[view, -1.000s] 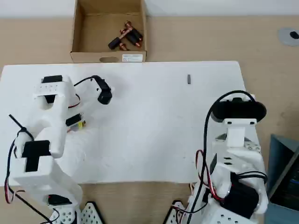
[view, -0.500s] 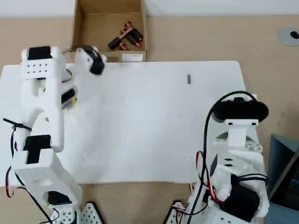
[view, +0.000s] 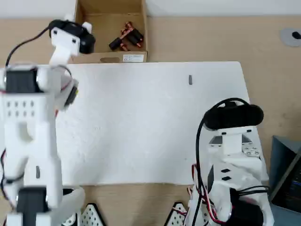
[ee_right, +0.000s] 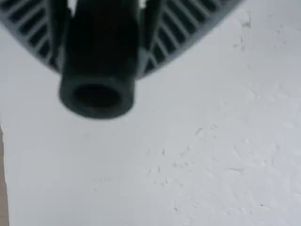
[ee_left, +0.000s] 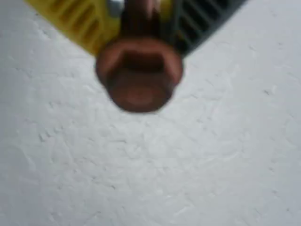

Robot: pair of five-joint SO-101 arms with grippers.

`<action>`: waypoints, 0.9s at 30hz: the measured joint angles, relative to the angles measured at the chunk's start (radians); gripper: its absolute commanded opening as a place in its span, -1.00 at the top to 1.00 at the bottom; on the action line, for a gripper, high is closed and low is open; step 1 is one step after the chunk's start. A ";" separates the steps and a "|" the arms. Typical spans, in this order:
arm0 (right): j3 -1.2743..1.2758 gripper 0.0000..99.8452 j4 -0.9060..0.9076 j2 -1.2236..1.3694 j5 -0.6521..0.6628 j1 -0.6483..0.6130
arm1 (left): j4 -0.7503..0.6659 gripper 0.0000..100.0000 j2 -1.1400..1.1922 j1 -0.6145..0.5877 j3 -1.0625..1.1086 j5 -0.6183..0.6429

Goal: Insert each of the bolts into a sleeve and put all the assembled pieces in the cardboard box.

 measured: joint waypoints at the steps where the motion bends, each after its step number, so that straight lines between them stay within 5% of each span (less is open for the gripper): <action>1: -0.008 0.98 0.006 0.000 0.000 0.000 | 0.000 0.99 -0.049 0.008 0.040 0.021; 6: -0.025 0.98 0.009 -0.061 0.000 -0.005 | -0.002 0.99 -0.302 0.017 0.226 0.195; 13: 0.100 0.98 -0.046 -0.244 -0.084 -0.012 | -0.189 0.99 -0.631 0.017 0.526 0.414; 27: 0.350 0.98 -0.178 -0.316 -0.236 -0.381 | -0.462 1.00 -1.287 0.017 1.117 0.752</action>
